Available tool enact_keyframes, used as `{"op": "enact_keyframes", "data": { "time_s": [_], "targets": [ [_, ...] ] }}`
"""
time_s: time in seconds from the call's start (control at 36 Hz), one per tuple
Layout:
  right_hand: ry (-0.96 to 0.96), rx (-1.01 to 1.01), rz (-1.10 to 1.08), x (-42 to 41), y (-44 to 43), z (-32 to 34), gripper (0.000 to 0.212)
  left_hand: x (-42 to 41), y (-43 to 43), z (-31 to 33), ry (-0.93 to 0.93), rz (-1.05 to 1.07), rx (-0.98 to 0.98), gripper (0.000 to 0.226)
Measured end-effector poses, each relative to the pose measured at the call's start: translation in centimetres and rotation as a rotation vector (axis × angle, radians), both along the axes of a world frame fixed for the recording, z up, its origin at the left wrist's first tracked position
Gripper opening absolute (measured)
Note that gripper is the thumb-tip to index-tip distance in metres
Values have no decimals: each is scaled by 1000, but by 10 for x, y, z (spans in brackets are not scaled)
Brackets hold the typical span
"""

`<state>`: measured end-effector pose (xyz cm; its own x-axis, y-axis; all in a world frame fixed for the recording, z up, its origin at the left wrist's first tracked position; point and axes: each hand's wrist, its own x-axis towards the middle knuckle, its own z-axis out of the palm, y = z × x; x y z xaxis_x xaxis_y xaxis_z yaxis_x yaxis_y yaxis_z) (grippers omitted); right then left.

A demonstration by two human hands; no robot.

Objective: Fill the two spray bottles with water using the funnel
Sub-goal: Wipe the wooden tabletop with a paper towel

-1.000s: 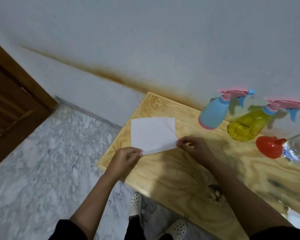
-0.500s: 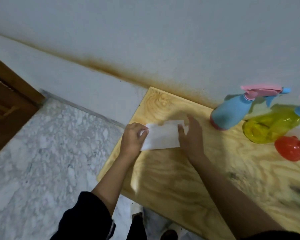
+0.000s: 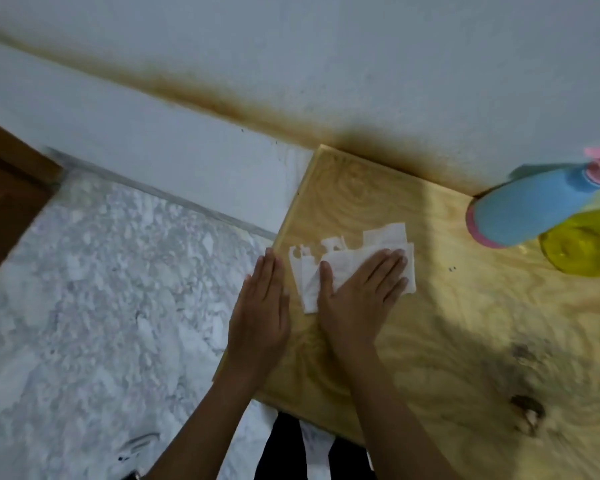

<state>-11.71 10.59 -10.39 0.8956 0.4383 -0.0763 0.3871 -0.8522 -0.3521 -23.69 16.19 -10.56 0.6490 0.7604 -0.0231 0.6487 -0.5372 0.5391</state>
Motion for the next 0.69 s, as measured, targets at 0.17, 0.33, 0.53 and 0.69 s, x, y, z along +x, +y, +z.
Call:
{"op": "enact_keyframes", "data": {
  "time_s": [0.17, 0.33, 0.53, 0.69],
  "targets": [
    [-43, 45, 39, 22, 30, -1, 92, 2, 1, 0, 0, -5, -8, 53],
    [-76, 39, 122, 29, 37, 1, 88, 1, 2, -3, -12, -6, 5, 53],
    [-35, 85, 160, 34, 36, 4, 86, 0, 0, -1, -22, 5, 23, 53],
    [-23, 70, 154, -5, 17, 4, 93, -8, -2, -4, -32, 15, 35, 51]
  ]
}}
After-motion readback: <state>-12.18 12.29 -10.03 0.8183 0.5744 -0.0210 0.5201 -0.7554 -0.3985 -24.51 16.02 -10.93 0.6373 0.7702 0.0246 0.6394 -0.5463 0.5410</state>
